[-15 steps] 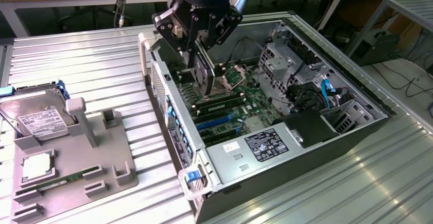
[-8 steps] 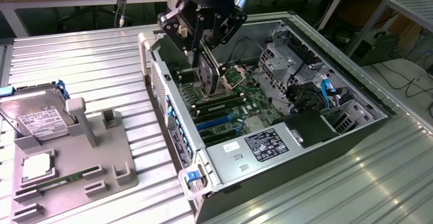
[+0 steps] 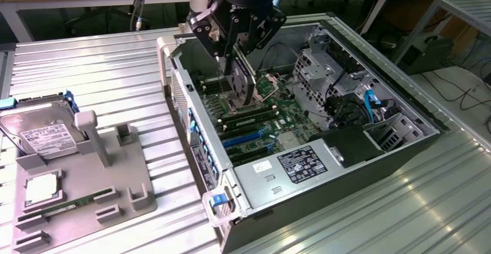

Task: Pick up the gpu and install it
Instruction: 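Pick up the gpu and move the gpu toward the slot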

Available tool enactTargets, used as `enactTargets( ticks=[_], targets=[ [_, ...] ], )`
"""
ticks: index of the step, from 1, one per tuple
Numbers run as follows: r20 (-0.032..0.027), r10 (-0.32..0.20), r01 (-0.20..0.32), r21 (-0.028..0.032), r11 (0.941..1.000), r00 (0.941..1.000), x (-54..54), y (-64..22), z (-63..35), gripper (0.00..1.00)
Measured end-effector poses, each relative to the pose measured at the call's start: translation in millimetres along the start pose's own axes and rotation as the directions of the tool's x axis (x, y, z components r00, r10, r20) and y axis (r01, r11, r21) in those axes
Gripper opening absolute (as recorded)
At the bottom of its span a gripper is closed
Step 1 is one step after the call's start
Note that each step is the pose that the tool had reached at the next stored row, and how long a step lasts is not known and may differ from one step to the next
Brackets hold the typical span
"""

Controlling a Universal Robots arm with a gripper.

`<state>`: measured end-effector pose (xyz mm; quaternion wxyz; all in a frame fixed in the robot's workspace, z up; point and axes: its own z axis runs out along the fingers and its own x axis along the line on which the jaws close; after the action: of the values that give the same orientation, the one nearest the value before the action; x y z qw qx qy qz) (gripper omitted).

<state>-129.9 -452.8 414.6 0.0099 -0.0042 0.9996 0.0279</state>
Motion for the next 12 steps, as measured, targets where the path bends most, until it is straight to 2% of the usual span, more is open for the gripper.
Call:
enactTargets(
  ticks=[12],
  targets=[
    [0.0, 0.0, 0.0, 0.0003, 1.0, 1.0, -12.7, -0.1, 0.3, 0.28]
  ],
)
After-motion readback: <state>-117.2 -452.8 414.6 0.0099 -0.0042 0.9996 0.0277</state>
